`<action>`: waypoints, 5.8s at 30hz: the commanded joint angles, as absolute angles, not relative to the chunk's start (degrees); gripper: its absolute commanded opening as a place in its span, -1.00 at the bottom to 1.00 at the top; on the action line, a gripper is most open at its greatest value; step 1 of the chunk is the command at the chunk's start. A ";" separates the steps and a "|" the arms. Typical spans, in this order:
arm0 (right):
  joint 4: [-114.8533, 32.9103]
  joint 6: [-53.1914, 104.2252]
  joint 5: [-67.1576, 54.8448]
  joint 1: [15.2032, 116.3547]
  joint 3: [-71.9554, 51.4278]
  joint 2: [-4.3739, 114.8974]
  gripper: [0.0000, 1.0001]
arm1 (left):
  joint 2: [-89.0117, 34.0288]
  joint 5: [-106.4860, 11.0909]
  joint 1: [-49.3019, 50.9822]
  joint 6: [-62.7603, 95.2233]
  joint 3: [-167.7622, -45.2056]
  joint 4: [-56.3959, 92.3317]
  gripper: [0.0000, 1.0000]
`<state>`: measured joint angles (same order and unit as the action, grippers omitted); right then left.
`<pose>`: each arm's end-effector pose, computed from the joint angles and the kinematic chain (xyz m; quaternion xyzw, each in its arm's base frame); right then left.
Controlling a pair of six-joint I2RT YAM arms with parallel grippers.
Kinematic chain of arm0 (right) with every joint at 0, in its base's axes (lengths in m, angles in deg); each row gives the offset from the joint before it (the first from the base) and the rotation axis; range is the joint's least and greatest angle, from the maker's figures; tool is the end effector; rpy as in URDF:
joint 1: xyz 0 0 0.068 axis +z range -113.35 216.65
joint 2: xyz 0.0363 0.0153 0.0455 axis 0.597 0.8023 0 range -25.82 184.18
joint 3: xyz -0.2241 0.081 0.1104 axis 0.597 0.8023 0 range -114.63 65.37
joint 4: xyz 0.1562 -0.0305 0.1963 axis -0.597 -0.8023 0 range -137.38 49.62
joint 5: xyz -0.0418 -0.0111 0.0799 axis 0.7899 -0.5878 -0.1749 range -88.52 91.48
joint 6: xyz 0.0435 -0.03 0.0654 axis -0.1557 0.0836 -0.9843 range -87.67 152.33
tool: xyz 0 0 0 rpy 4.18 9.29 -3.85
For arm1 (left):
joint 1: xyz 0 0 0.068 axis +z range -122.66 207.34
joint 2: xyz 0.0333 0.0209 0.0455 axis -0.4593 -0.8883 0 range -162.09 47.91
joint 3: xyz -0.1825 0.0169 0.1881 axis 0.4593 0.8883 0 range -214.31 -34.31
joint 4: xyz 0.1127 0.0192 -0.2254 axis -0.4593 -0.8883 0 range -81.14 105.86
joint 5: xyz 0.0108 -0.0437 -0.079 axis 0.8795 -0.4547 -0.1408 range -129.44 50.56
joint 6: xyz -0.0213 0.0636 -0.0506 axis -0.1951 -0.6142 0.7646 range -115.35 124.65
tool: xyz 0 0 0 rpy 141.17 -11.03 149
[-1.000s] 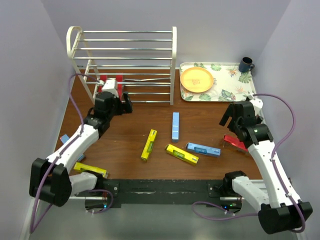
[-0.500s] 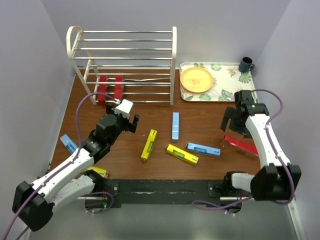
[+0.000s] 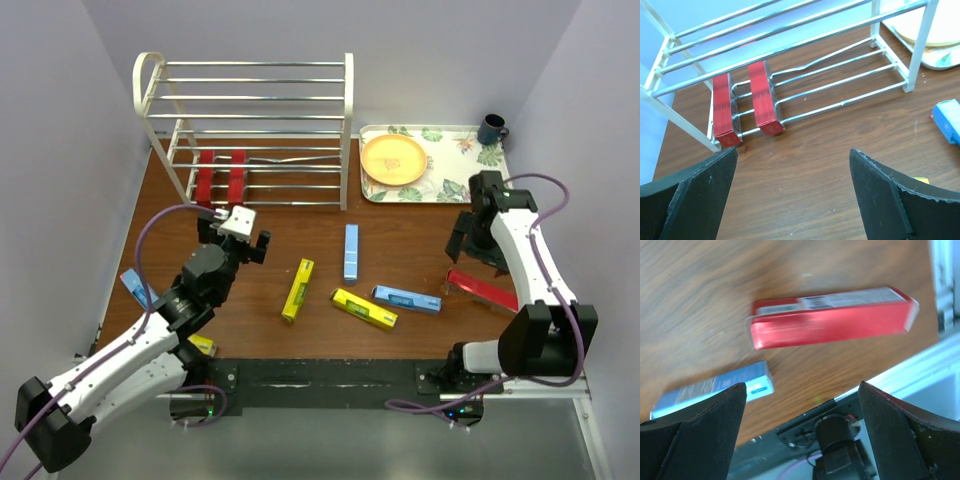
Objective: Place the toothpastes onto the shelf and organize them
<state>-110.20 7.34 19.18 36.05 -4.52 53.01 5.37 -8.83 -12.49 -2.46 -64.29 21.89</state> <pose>0.2408 -0.0249 0.2434 0.2325 0.9556 -0.1292 0.1269 0.1874 -0.1076 0.2764 0.1256 0.7303 0.0082 0.6715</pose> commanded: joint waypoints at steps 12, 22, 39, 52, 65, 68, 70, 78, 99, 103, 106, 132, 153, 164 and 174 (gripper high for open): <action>-102.09 -24.51 28.12 18.03 8.75 44.14 0.96 | 7.13 -8.15 -14.15 -3.70 -63.58 25.18 1.00; -87.94 -37.70 22.05 14.42 18.08 49.06 0.92 | 5.73 -8.15 -14.14 -3.87 -63.41 25.62 1.00; -82.47 -40.54 22.31 14.24 22.92 52.06 -0.01 | 3.27 -12.88 -14.14 -4.84 -62.97 26.76 1.00; -84.32 -29.81 12.67 14.50 17.56 44.85 -0.49 | -1.12 -32.48 -14.76 -2.29 -66.04 27.91 1.00; -86.78 -32.61 12.03 32.77 13.96 38.96 -0.47 | -19.66 -42.69 -23.81 -3.52 -78.17 32.82 1.00; -87.05 -33.58 12.30 36.03 13.52 38.60 -0.47 | -23.36 -40.85 -27.14 -4.22 -80.98 33.61 1.00; -87.31 -34.37 12.30 38.74 13.34 38.43 -0.47 | -25.98 -39.79 -29.96 -4.66 -82.82 34.32 1.00; -87.40 -39.30 13.79 45.35 12.55 37.90 -0.51 | -33.55 -33.99 -37.43 -9.76 -85.29 44.15 1.00; -84.94 -39.30 10.36 52.12 9.65 41.68 -0.46 | -47.18 -26.26 -43.24 -10.47 -84.94 59.81 0.94; -85.20 -38.95 10.36 52.82 8.95 42.21 -0.45 | -48.41 -25.20 -43.32 -9.41 -85.55 59.72 0.83; -85.03 -38.95 10.19 53.52 8.68 42.65 -0.45 | -49.20 -24.06 -43.50 -8.80 -85.82 59.98 0.78; -84.23 -40.80 13.17 62.93 5.61 45.28 -0.25 | -49.73 -12.10 -43.59 -3.35 -84.59 58.58 -0.16; -81.60 -23.93 19.05 62.67 -1.34 42.74 0.90 | -35.33 -3.40 -40.08 8.58 -72.56 53.40 -0.58; -83.09 -16.54 27.14 61.26 -0.55 40.10 0.95 | -19.42 -2.08 -34.02 19.68 -61.84 39.86 -0.53; -82.48 -10.91 30.22 60.03 1.21 37.55 0.97 | -25.02 -7.26 -18.46 15.56 -65.25 46.53 -0.46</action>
